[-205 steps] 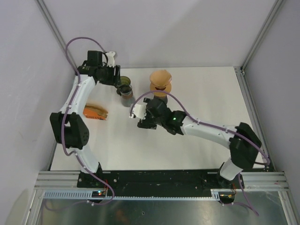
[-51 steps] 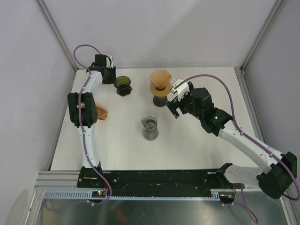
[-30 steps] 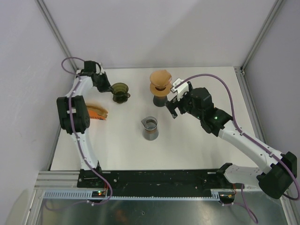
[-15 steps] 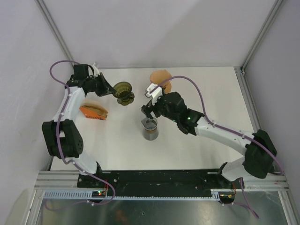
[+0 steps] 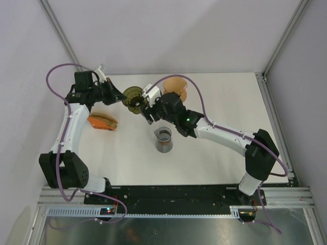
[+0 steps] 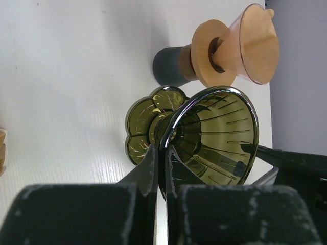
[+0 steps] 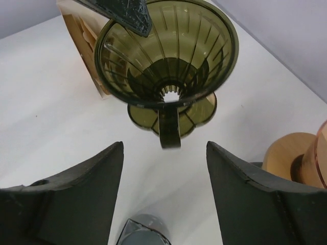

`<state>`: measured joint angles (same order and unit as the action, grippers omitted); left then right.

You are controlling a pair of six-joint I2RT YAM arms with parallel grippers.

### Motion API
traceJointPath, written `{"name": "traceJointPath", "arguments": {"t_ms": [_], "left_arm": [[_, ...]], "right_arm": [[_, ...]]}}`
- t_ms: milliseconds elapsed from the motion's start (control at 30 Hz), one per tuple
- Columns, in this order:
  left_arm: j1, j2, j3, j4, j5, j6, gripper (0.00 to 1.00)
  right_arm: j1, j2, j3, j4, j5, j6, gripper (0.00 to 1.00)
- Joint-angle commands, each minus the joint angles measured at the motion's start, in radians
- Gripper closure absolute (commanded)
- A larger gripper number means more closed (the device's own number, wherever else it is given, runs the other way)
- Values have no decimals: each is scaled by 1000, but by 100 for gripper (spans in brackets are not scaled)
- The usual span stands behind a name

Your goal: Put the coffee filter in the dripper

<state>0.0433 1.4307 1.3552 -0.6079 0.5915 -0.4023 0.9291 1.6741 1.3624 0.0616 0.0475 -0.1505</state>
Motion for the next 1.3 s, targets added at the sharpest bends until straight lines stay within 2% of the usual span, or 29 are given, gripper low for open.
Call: {"name": "traceJointPath", "arguments": {"t_ms": [0, 167, 233, 467, 600, 833, 1033, 1133, 1267], "left_arm": [[-14, -59, 1, 21, 42, -20, 100], [-21, -68, -21, 20, 47, -18, 100], [-22, -69, -28, 22, 50, -19, 100], [-33, -72, -19, 21, 41, -9, 100], [-34, -65, -18, 21, 36, 18, 98], [-32, -71, 11, 21, -42, 98, 48], [-23, -83, 54, 15, -42, 158, 12], [-15, -90, 89, -1, -54, 195, 2], [-9, -101, 100, -7, -84, 241, 1]], "right_arm": [[5, 67, 124, -68, 11, -2, 33], [4, 125, 210, -129, 10, -20, 45], [2, 138, 226, -143, 11, -24, 54], [-12, 156, 251, -169, 3, -25, 93], [-30, 152, 247, -177, -17, -14, 100], [-65, 65, 168, -135, -113, -8, 100], [-71, -23, 107, -163, -128, -50, 100], [-75, -94, 67, -190, -167, -90, 100], [-97, -189, 1, -248, -316, -162, 100]]}}
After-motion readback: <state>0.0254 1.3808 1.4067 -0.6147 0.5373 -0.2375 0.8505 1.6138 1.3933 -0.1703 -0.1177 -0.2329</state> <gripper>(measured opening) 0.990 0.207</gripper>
